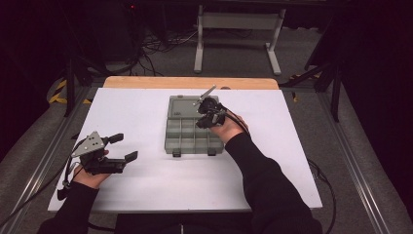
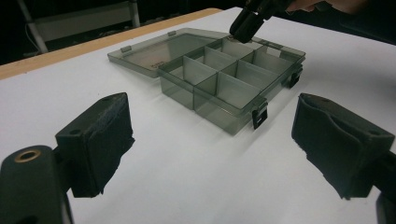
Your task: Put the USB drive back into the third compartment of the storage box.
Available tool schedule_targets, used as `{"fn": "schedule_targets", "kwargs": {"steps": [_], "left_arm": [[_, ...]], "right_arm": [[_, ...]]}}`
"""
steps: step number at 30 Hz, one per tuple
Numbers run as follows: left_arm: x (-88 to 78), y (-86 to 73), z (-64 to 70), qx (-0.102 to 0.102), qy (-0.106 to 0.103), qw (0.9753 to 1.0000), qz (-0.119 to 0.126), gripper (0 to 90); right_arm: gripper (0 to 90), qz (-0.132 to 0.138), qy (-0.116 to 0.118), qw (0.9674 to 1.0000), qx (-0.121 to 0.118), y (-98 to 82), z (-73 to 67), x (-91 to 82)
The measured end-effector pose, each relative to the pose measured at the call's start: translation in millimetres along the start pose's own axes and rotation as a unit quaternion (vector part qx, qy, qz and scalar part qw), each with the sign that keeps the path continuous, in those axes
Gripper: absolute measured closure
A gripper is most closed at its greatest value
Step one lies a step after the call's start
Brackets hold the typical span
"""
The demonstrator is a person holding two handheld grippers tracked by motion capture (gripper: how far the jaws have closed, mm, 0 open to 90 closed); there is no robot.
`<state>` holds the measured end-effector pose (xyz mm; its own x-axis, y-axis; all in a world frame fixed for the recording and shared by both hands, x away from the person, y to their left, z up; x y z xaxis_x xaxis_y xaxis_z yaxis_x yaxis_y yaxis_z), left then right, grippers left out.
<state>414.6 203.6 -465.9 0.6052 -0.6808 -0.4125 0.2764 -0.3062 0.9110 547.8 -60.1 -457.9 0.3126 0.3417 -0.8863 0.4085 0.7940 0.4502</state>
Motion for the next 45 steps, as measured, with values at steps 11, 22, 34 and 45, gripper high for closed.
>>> {"fn": "schedule_targets", "kwargs": {"steps": [11, 22, 34, 45], "left_arm": [[0.2, -0.1, 0.0, 0.000, 0.001, 1.0000, 0.000, 13.2], [0.1, -0.2, 0.0, 0.000, 0.001, 1.0000, 0.000, 13.2], [0.2, -0.1, 0.3, 0.001, 0.000, 1.0000, 0.000, 13.2], [0.9, 0.2, 1.0, -0.001, -0.002, 1.0000, 0.001, 13.2]], "right_arm": [[79.3, -0.012, -0.004, 0.9999, 0.006, -2.4, 5.3, 10.3], [79.2, -0.021, -0.004, 0.9997, 0.013, -4.9, 10.2, 18.1], [79.1, -0.031, 0.001, 0.9994, 0.013, -5.3, 9.3, 26.7], [78.7, -0.035, 0.003, 0.9993, 0.011, -4.8, 7.4, 28.7]]}}
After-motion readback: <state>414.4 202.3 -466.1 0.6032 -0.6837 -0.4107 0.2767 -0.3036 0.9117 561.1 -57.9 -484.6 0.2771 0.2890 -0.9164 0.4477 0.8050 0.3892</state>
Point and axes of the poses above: each handheld gripper's, and its own axes: x roughly forward along the jaws, y roughly out of its top, z roughly to its right, the point moved 8 cm from there along x, roughly forward along the jaws, and after that the axes turned 6 degrees about -z, right-handed, at the moved point
